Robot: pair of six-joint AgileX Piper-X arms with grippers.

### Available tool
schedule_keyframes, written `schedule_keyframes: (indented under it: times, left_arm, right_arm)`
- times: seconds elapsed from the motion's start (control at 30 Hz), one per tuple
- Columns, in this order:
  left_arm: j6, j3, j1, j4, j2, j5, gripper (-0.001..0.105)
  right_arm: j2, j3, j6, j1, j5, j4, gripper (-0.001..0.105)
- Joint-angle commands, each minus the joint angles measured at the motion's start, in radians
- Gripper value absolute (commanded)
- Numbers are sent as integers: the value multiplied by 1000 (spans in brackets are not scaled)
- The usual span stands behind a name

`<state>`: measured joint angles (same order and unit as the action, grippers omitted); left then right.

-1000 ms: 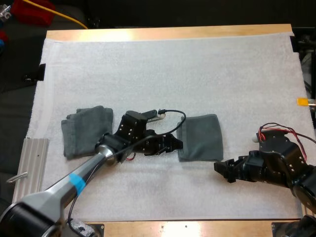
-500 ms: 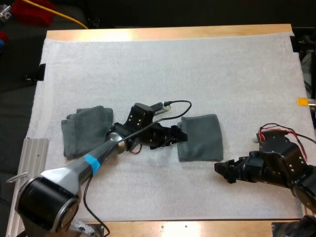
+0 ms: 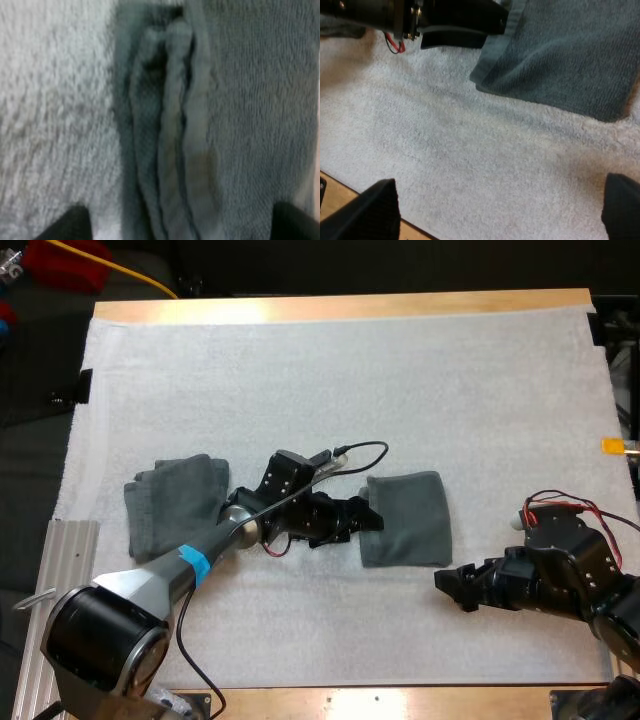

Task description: Pick towel from pile, fold and stack

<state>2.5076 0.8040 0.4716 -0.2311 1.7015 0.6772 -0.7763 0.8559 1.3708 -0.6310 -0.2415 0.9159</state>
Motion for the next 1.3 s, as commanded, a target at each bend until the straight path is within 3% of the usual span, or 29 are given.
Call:
schedule_keyframes:
  times: [0.0, 0.23, 0.47, 0.7, 0.9, 1.03, 1.2, 1.27]
  left_arm:
    - [9, 5, 2, 6, 1, 16, 71]
    - [52, 5, 34, 13, 10, 16, 71]
    - [96, 73, 100, 10, 53, 20, 71]
    - [132, 134, 120, 8, 100, 92, 71]
    - [128, 143, 122, 12, 106, 113, 67]
    - [118, 143, 122, 12, 106, 113, 52]
    - [62, 143, 122, 5, 106, 113, 19]
    - [32, 143, 122, 5, 106, 113, 11]
  right_arm:
    - [7, -1, 10, -2, 6, 8, 79]
    - [7, -1, 10, -2, 4, 8, 79]
    - [7, -1, 1, -2, -3, 8, 79]
    - [7, -1, 1, -2, -3, 8, 79]
    - [7, -1, 1, -2, -5, 8, 79]
    - [7, -1, 1, -2, -5, 8, 79]
    - [7, -1, 1, -2, -10, 8, 79]
    - [7, -1, -1, -2, -19, 3, 79]
